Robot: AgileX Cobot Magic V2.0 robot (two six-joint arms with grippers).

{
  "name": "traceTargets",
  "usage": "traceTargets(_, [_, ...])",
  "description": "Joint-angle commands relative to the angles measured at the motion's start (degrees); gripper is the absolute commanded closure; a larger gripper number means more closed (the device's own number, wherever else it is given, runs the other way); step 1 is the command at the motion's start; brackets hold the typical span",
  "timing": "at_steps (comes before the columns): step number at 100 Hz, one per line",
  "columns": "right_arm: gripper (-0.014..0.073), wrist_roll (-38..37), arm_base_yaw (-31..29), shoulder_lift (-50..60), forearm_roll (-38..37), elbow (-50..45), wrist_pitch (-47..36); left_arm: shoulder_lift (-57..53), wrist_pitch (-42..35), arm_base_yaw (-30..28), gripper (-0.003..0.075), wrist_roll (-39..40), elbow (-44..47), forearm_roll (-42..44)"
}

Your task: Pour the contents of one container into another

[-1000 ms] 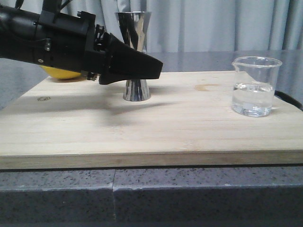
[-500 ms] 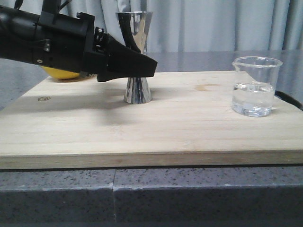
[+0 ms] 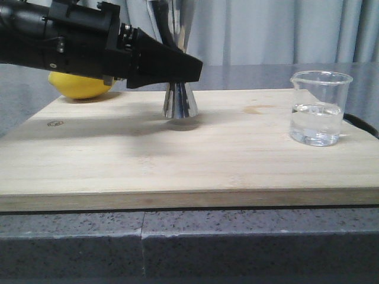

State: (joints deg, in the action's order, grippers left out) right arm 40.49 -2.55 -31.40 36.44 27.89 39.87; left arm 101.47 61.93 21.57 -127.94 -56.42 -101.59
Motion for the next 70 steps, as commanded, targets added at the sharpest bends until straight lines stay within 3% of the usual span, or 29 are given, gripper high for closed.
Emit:
traceTargets(1, [0.0175,6.09,0.13,-1.95,7.08,-0.12,-3.46,-2.1,5.81,0.4,0.0733,2.19,-2.88,-4.28])
traceTargets(40, [0.0174,28.17,0.13,-7.14,22.83,-3.28,-4.06,-2.1,8.04,0.4,0.0733,3.15,-4.34,-4.01])
traceTargets(56, [0.0172,33.11,0.13,-10.66,27.83,-3.65,-5.61,-2.1,8.04,0.4,0.0733,3.15,-4.34,-3.91])
traceTargets(70, [0.0102,37.15,0.13,-13.48,31.19,-3.65,-8.1,-2.1,8.13,0.4,0.0733,3.15,-4.34,-3.91])
